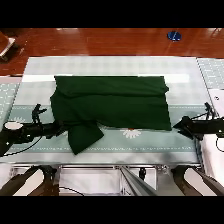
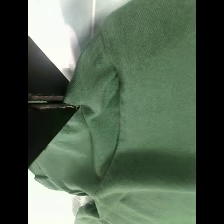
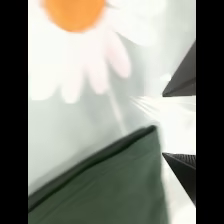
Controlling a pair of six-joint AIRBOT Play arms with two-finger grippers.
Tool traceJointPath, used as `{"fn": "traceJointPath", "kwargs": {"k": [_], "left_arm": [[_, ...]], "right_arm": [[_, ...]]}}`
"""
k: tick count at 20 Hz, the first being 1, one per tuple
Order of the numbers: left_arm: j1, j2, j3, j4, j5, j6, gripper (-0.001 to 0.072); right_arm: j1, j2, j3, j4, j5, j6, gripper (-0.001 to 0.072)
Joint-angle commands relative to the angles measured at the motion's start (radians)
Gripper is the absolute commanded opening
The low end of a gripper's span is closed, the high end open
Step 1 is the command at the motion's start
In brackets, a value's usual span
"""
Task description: Fold the shirts.
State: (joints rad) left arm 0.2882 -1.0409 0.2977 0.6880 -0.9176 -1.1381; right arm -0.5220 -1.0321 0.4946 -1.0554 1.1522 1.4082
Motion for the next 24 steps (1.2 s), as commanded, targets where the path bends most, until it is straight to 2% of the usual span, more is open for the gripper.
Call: {"fn": "traceJointPath", "kwargs": {"k": [1,6,7,8,9,12,15,21,24], "left_arm": [[-0.002,0.000,0.002,-0.004,-0.010,0.001,0.0018],[-0.002,0.000,0.004,-0.004,-0.016,0.001,0.0018],[-0.002,0.000,0.008,-0.004,-0.018,0.001,0.0018],[-0.002,0.000,0.023,-0.004,-0.020,0.002,0.0018],[-0.002,0.000,0.046,-0.004,-0.030,0.001,0.0018],[-0.002,0.000,0.191,-0.005,-0.078,0.001,0.0018],[-0.021,-0.034,0.359,-0.018,0.015,-0.071,0.0018],[-0.105,-0.402,0.818,0.009,-0.010,-0.098,0.0017],[-0.140,-0.608,1.037,0.020,-0.034,-0.158,0.0017]], "right_arm": [[0.046,-0.034,-0.030,0.042,-0.038,0.012,0.0405],[0.139,-0.164,-0.023,0.241,-0.212,-0.013,0.0398],[0.161,-0.183,-0.008,0.267,-0.226,-0.028,0.0315],[0.182,-0.197,0.019,0.283,-0.228,-0.063,0.0128],[0.198,-0.203,0.054,0.296,-0.216,-0.108,0.0020],[0.214,-0.204,0.222,0.273,-0.128,-0.132,0.0020],[0.221,-0.260,0.405,0.253,-0.095,-0.130,0.0019],[0.246,-0.503,0.730,0.284,-0.084,-0.115,0.0020],[0.246,-0.629,0.853,0.321,-0.083,-0.101,0.0019]]}}
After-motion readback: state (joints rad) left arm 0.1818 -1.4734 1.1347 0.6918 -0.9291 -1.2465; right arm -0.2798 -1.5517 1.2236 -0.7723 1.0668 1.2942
